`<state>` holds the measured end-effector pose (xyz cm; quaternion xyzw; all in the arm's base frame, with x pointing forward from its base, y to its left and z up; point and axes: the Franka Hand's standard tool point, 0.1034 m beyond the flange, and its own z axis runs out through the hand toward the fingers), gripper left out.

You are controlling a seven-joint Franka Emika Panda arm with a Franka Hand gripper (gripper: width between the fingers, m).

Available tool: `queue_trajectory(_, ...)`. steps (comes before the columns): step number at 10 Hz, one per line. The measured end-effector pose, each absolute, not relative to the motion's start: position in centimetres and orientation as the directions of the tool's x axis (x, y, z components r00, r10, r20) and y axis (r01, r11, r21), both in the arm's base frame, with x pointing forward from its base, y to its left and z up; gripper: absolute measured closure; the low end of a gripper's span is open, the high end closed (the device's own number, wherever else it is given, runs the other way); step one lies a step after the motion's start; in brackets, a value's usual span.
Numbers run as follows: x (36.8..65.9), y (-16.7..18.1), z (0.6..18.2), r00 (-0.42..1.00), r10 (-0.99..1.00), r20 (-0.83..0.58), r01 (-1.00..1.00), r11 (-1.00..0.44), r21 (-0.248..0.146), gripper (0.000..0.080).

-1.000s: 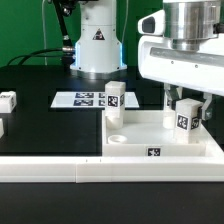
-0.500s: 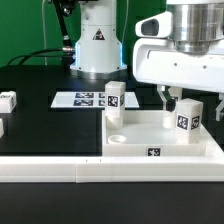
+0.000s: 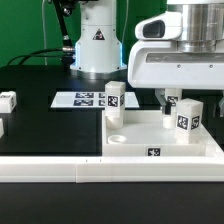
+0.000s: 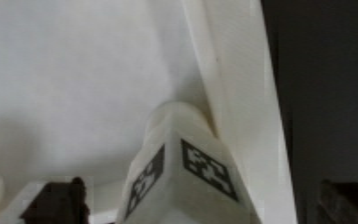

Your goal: Assemble square table

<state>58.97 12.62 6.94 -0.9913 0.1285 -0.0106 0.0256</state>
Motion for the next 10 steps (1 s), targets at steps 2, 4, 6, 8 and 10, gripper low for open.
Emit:
queue_trajectory(2, 58.97, 12.53, 6.93, 0.996, -0.086, 0.025, -0.085, -0.996, -0.037, 0.015)
queue_trajectory(4, 59.21, 12.13, 7.06, 0.986, 0.161, 0.035, 0.161, -0.987, -0.02, 0.015)
queue_trajectory(6, 59.42, 12.12, 7.21, 0.963, 0.268, 0.041, 0.269, -0.963, -0.015, 0.015)
queue_trajectory(8, 59.46, 12.09, 7.22, 0.926, 0.376, 0.042, 0.376, -0.926, -0.003, 0.015)
queue_trajectory(10, 59.38, 12.06, 7.15, 0.883, 0.468, 0.04, 0.468, -0.884, 0.007, 0.015)
